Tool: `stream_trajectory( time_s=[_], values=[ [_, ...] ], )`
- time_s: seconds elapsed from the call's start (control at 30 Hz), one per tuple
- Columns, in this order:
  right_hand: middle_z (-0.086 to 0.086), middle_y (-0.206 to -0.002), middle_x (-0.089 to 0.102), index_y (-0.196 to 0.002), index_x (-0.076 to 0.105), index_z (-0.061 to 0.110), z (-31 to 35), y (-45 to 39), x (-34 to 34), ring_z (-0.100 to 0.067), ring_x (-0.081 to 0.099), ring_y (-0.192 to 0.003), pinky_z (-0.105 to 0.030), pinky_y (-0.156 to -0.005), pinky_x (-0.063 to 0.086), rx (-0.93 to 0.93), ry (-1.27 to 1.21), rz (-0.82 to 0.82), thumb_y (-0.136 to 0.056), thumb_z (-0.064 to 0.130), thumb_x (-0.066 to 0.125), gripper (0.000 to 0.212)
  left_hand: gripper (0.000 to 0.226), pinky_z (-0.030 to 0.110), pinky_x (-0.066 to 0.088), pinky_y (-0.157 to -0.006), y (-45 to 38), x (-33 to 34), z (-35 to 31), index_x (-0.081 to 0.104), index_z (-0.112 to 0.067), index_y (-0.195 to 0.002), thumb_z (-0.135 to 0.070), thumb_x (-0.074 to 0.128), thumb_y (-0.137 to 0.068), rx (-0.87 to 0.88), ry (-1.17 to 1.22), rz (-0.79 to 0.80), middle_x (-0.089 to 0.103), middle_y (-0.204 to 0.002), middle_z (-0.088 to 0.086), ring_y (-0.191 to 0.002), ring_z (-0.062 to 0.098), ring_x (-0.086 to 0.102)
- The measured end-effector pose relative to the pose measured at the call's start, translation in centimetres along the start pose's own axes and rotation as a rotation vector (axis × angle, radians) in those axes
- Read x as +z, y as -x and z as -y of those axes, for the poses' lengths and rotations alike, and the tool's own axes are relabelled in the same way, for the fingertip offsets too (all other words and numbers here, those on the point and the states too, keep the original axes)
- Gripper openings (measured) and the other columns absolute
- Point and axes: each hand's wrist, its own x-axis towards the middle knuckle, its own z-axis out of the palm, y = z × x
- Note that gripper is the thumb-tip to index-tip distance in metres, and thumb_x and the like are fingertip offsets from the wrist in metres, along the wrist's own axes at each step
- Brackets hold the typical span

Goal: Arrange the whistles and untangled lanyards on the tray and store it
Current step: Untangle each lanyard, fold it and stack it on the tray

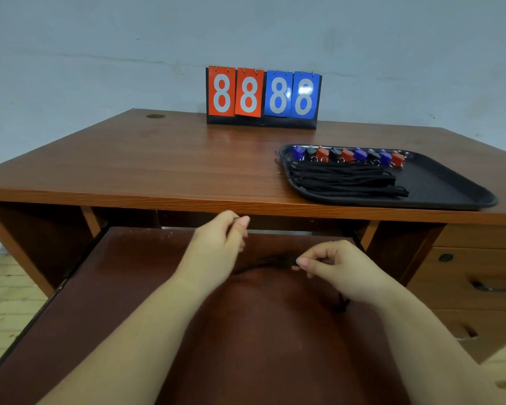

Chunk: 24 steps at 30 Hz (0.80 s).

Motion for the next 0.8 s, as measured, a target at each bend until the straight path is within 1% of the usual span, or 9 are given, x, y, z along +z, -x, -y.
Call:
stream_trajectory(
  time_s=[0.13, 0.23, 0.33, 0.5, 0.6, 0.63, 0.67, 0.73, 0.8],
  values=[
    [0.017, -0.071, 0.069, -0.076, 0.071, 0.03, 1.0, -0.1, 1.8, 0.008, 0.061, -0.076, -0.008, -0.075, 0.039, -0.125, 0.001, 0.0, -0.088, 0.027, 0.062, 0.016, 0.027, 0.03, 0.047, -0.076, 1.2, 2.0, -1.2, 0.057, -0.02, -0.084, -0.037, 0.04, -0.097, 0.06, -0.088, 0.049, 0.066, -0.085, -0.005, -0.083, 0.01, 0.059],
    [0.009, -0.074, 0.07, -0.078, 0.072, 0.023, 1.4, 0.0, 2.5, 0.003, 0.062, -0.077, -0.008, -0.072, 0.042, -0.181, 0.016, -0.033, -0.089, 0.027, 0.061, 0.016, 0.026, 0.032, 0.045, -0.069, 1.5, 2.5, -1.4, 0.051, -0.019, -0.085, -0.037, 0.036, -0.098, 0.038, -0.104, 0.133, 0.062, -0.077, -0.004, -0.075, 0.013, 0.058],
    [0.004, -0.077, 0.071, -0.07, 0.068, 0.03, 1.6, 0.1, 2.6, -0.002, 0.063, -0.077, -0.014, -0.072, 0.047, -0.213, 0.002, -0.066, -0.088, 0.028, 0.061, 0.02, 0.027, 0.035, 0.044, -0.066, 1.6, 2.7, -1.4, 0.048, -0.019, -0.083, -0.036, 0.035, -0.098, 0.022, -0.084, 0.173, 0.058, -0.069, -0.002, -0.068, 0.017, 0.057],
    [0.002, -0.079, 0.072, -0.062, 0.066, 0.038, 1.8, 0.2, 2.2, -0.004, 0.063, -0.076, -0.015, -0.073, 0.047, -0.186, 0.007, -0.033, -0.088, 0.034, 0.06, 0.028, 0.03, 0.029, 0.037, -0.058, 1.0, 2.2, -1.2, 0.051, -0.014, -0.081, -0.034, 0.037, -0.098, 0.021, -0.101, 0.059, 0.056, -0.068, 0.001, -0.066, 0.016, 0.053],
    [0.002, -0.088, 0.074, -0.054, 0.064, 0.047, 1.4, 0.2, 1.4, -0.002, 0.064, -0.083, -0.019, -0.082, 0.046, -0.119, 0.008, 0.009, -0.09, 0.035, 0.057, 0.039, 0.032, 0.027, 0.034, -0.054, 0.1, 1.2, -0.3, 0.051, -0.012, -0.079, -0.033, 0.036, -0.099, -0.045, -0.125, -0.014, 0.051, -0.063, 0.0, -0.061, 0.015, 0.048],
    [0.003, -0.087, 0.074, -0.054, 0.064, 0.048, 1.1, 0.1, 1.0, 0.001, 0.063, -0.081, -0.018, -0.08, 0.045, -0.094, 0.011, 0.012, -0.09, 0.035, 0.057, 0.039, 0.033, 0.026, 0.033, -0.053, -0.3, 0.7, 0.2, 0.051, -0.011, -0.078, -0.032, 0.036, -0.099, -0.068, -0.137, -0.037, 0.05, -0.063, 0.0, -0.061, 0.014, 0.048],
    [0.006, -0.083, 0.074, -0.056, 0.066, 0.045, 0.9, 0.1, 0.7, 0.005, 0.062, -0.074, -0.016, -0.075, 0.043, -0.069, 0.012, 0.005, -0.09, 0.034, 0.058, 0.037, 0.033, 0.026, 0.031, -0.052, -0.7, 0.1, 0.7, 0.051, -0.01, -0.078, -0.031, 0.036, -0.099, -0.085, -0.153, -0.065, 0.05, -0.063, 0.0, -0.061, 0.014, 0.047],
    [0.018, -0.064, 0.069, -0.068, 0.072, 0.028, 0.3, -0.1, 0.1, 0.012, 0.055, -0.056, -0.009, -0.059, 0.035, -0.022, -0.004, -0.018, -0.091, 0.031, 0.058, 0.027, 0.033, 0.026, 0.029, -0.052, -1.3, -0.8, 1.5, 0.049, -0.009, -0.077, -0.029, 0.036, -0.099, -0.112, -0.181, -0.118, 0.048, -0.063, 0.001, -0.061, 0.014, 0.046],
    [0.02, -0.062, 0.068, -0.068, 0.069, 0.015, -0.2, -0.2, -0.3, 0.012, 0.05, -0.045, -0.008, -0.048, 0.034, 0.01, -0.036, -0.048, -0.091, 0.03, 0.058, 0.029, 0.033, 0.024, 0.029, -0.051, -1.7, -1.4, 2.1, 0.049, -0.008, -0.077, -0.028, 0.035, -0.1, -0.15, -0.193, -0.141, 0.046, -0.062, 0.002, -0.06, 0.013, 0.044]
  ],
)
